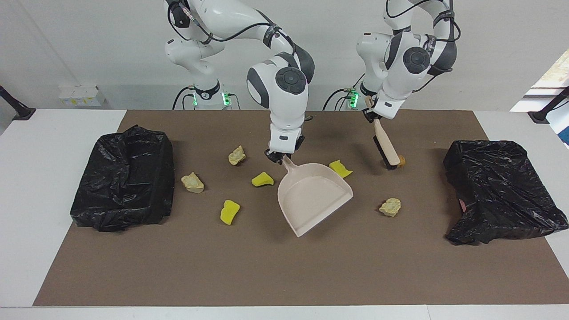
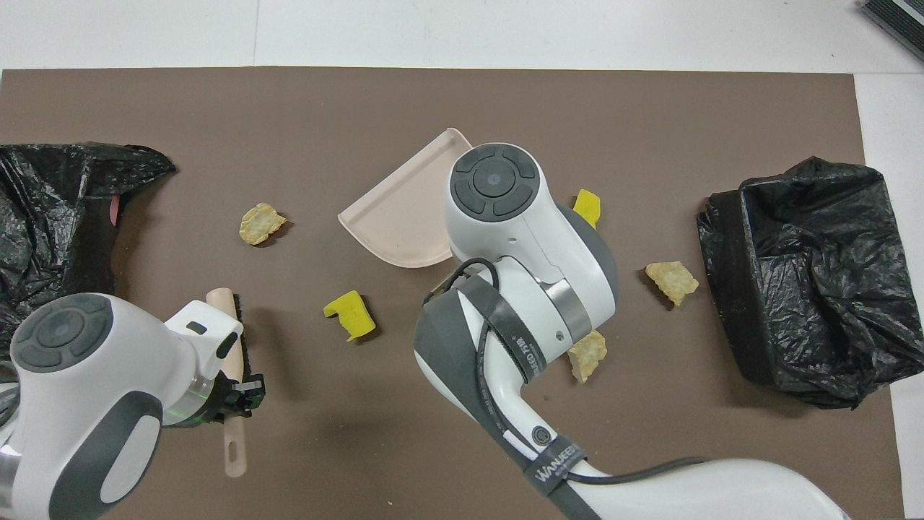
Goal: Sweep and dump trash in bin
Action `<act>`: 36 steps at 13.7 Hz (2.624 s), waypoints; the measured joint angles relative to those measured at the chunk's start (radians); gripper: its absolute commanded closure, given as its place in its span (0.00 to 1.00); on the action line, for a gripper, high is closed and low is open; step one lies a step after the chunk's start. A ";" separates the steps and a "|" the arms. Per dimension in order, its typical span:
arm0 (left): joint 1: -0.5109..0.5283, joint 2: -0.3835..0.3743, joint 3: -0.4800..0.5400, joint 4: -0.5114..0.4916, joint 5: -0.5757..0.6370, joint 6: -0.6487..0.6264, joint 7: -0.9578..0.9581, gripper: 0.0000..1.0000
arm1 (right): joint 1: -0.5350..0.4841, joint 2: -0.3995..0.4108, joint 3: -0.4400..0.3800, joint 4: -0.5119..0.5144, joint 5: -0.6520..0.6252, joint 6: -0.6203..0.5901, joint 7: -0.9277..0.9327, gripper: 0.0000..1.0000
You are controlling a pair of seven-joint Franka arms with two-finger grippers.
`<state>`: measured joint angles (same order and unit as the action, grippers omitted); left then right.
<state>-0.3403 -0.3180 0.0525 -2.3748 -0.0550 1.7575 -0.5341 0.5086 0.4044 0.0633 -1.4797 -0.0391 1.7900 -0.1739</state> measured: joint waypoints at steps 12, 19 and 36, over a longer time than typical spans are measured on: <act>0.096 -0.039 -0.016 -0.169 0.037 0.166 -0.020 1.00 | -0.089 0.022 0.000 -0.008 -0.119 0.053 -0.869 1.00; -0.098 0.129 -0.034 -0.136 0.036 0.413 -0.207 1.00 | -0.073 0.037 0.006 -0.040 -0.229 0.060 -0.936 1.00; -0.074 0.011 -0.016 -0.169 0.023 0.201 -0.194 1.00 | -0.012 0.035 0.006 -0.153 -0.257 0.120 -0.829 1.00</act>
<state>-0.4139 -0.3074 0.0363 -2.5440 -0.0321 1.9584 -0.7278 0.4965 0.4392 0.0696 -1.6323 -0.2957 1.9103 -1.0027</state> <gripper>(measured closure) 0.736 0.683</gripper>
